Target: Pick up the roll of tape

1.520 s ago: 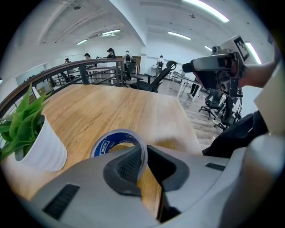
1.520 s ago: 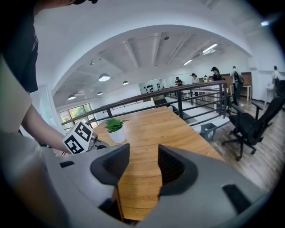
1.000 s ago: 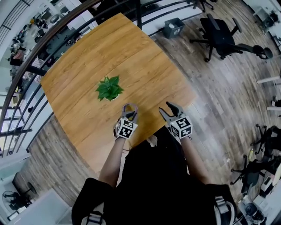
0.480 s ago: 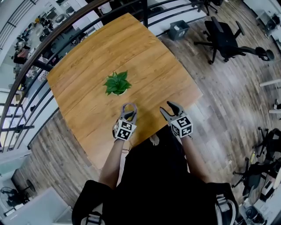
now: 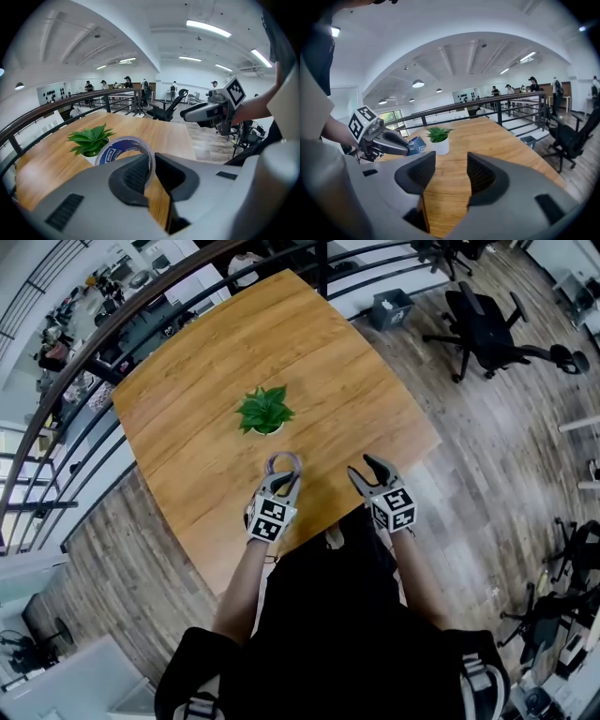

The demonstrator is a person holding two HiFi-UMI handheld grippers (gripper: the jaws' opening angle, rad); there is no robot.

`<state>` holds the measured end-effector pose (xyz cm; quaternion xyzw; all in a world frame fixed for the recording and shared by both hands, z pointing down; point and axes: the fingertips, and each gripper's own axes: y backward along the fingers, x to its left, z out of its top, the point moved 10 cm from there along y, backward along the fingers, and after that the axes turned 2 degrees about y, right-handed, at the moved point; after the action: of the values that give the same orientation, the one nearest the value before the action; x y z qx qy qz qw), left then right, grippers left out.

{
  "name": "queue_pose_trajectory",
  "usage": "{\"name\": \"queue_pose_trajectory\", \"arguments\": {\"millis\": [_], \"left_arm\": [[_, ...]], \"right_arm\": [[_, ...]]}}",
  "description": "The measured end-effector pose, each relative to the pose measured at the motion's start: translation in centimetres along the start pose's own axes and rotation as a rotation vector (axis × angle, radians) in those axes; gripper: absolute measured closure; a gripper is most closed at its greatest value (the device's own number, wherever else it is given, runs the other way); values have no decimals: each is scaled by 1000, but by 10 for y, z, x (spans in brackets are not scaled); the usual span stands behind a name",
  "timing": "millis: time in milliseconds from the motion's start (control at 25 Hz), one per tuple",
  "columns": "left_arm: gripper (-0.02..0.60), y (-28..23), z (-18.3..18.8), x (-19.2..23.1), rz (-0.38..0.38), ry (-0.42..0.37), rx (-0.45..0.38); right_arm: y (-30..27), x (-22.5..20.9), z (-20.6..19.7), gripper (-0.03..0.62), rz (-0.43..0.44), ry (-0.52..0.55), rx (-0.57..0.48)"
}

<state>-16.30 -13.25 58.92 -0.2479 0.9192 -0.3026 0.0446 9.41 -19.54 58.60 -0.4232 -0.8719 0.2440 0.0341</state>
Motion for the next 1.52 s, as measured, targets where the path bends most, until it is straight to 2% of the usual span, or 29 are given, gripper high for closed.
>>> {"name": "queue_pose_trajectory", "arguments": {"millis": [240, 680, 1040, 1520], "left_arm": [[526, 24, 8, 1, 10, 23, -62], [526, 62, 6, -4, 14, -2, -125], [526, 78, 4, -1, 23, 15, -193], [526, 96, -4, 8, 58, 28, -204]], "right_arm": [[0, 14, -1, 349, -1, 16, -32], [8, 42, -3, 338, -23, 41, -52], [13, 52, 6, 335, -33, 89, -59], [11, 65, 13, 337, -39, 113, -62]]}}
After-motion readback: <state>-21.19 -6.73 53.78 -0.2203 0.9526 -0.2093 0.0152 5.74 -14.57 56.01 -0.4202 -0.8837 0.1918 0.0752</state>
